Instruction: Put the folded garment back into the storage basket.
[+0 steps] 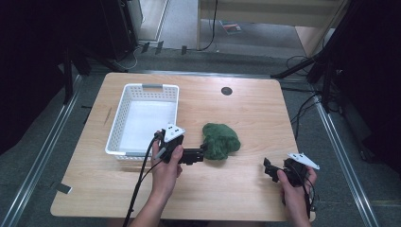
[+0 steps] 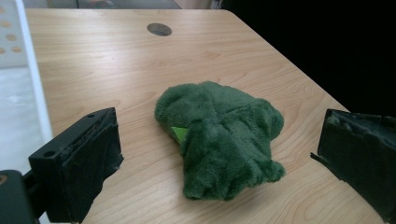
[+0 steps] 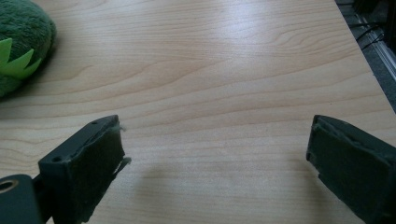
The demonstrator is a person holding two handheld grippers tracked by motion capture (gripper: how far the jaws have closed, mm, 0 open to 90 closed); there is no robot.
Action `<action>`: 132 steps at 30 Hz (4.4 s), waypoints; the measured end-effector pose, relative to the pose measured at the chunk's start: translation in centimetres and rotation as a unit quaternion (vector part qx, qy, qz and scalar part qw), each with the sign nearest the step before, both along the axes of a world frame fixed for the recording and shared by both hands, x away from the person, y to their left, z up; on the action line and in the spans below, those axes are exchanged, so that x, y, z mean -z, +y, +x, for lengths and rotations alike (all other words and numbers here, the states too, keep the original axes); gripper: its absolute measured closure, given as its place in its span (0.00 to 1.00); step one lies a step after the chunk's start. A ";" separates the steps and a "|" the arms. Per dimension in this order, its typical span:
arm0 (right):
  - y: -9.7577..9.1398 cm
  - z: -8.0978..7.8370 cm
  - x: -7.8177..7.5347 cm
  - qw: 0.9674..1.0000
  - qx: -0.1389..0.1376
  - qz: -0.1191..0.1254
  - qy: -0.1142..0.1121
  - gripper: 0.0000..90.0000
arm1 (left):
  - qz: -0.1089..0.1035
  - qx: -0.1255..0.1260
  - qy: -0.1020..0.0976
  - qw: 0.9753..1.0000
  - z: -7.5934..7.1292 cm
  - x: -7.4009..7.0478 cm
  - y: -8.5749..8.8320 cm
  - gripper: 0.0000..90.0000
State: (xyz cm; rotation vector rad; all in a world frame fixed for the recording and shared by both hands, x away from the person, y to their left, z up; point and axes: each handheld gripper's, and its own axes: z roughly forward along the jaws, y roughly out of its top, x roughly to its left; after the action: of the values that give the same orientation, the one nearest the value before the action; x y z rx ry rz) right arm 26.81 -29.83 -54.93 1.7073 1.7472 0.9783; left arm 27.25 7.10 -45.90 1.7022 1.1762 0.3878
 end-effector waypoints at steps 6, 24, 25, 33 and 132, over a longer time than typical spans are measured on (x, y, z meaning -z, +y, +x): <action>0.0 0.0 0.0 1.000 0.000 0.001 -0.002 0.05 | 0.006 0.004 0.003 1.000 0.5 0.4 -1.7 0.00; 0.0 0.0 0.0 1.000 0.001 -0.001 0.000 0.01 | 0.069 0.018 0.045 0.996 2.9 4.0 -6.5 0.00; 0.0 0.0 0.0 1.000 0.001 -0.001 0.000 0.01 | 0.073 0.018 0.048 0.996 3.1 4.3 -6.7 0.00; 0.0 0.0 0.0 1.000 0.000 0.001 0.000 0.01 | 0.096 0.010 0.068 0.993 4.1 6.0 -7.6 0.00; 0.0 0.1 0.0 1.000 -0.004 -0.002 0.004 0.01 | 0.043 -0.093 -0.019 0.995 3.5 -4.0 4.2 0.27</action>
State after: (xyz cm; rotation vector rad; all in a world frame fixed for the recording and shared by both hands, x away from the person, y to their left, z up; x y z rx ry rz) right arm 26.91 -29.82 -54.96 1.7047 1.7618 0.9734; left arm 30.70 11.31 -41.85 1.6566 1.3102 0.5908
